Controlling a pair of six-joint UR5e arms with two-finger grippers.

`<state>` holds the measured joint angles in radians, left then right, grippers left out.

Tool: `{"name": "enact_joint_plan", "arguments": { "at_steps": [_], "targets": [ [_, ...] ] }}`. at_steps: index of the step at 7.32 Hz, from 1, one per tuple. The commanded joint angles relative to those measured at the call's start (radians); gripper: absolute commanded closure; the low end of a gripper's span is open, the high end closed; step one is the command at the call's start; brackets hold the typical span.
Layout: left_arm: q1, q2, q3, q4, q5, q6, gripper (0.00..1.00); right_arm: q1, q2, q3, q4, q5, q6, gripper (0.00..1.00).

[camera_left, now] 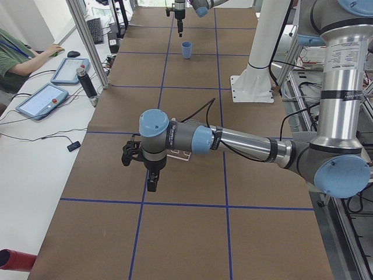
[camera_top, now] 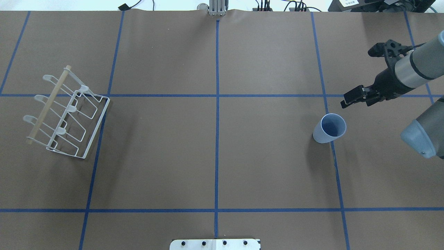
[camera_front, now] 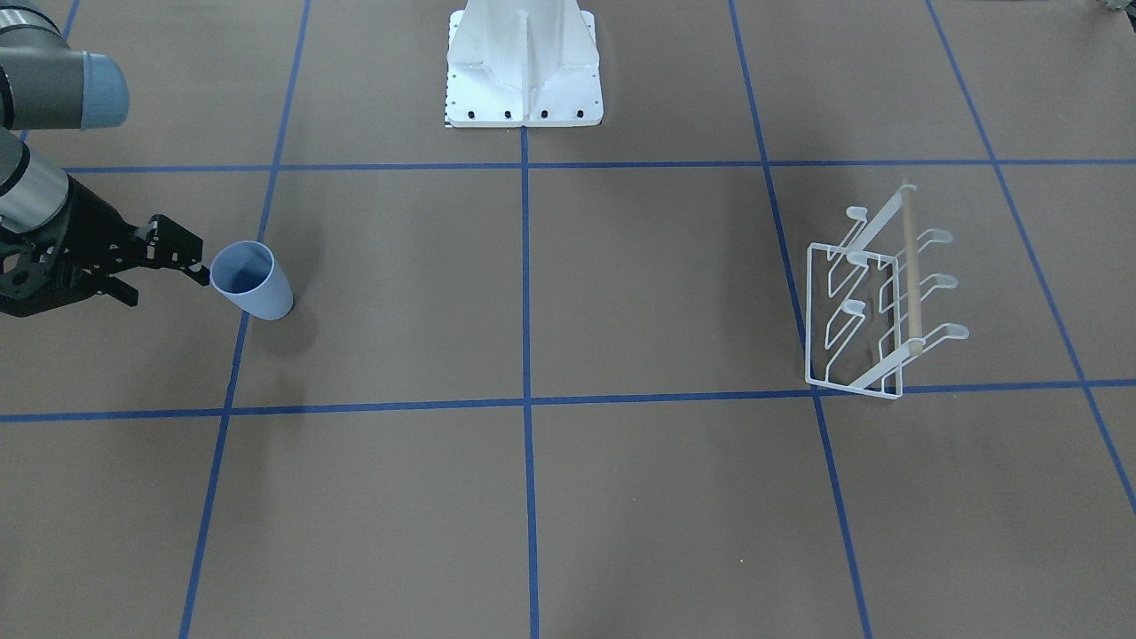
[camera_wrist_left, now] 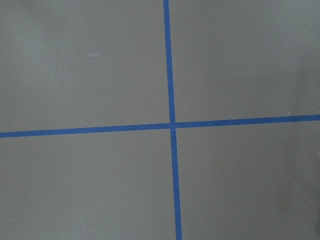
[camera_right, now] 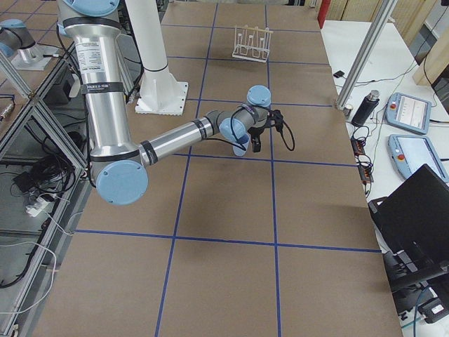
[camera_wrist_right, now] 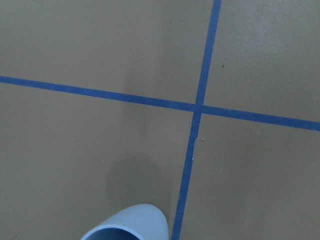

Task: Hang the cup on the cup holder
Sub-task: 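Lower the right gripper into the light blue cup's rim and grasp it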

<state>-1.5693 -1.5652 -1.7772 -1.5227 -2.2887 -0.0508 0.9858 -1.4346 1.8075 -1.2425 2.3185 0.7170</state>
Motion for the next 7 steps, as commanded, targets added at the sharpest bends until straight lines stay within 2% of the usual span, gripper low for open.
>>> {"name": "enact_joint_plan", "arguments": {
  "at_steps": [1,6,7],
  "targets": [
    [0.000,0.005,0.001,-0.001,0.000,0.000,0.02,-0.030,0.008,-0.023,0.001,0.002,0.002,0.00],
    [0.000,0.010,0.001,-0.001,0.000,0.000,0.02,-0.078,-0.001,-0.025,-0.008,0.007,0.004,0.00],
    [0.000,0.010,0.001,-0.001,0.000,0.000,0.02,-0.082,0.002,-0.039,-0.008,0.007,-0.001,0.10]
  ]
}}
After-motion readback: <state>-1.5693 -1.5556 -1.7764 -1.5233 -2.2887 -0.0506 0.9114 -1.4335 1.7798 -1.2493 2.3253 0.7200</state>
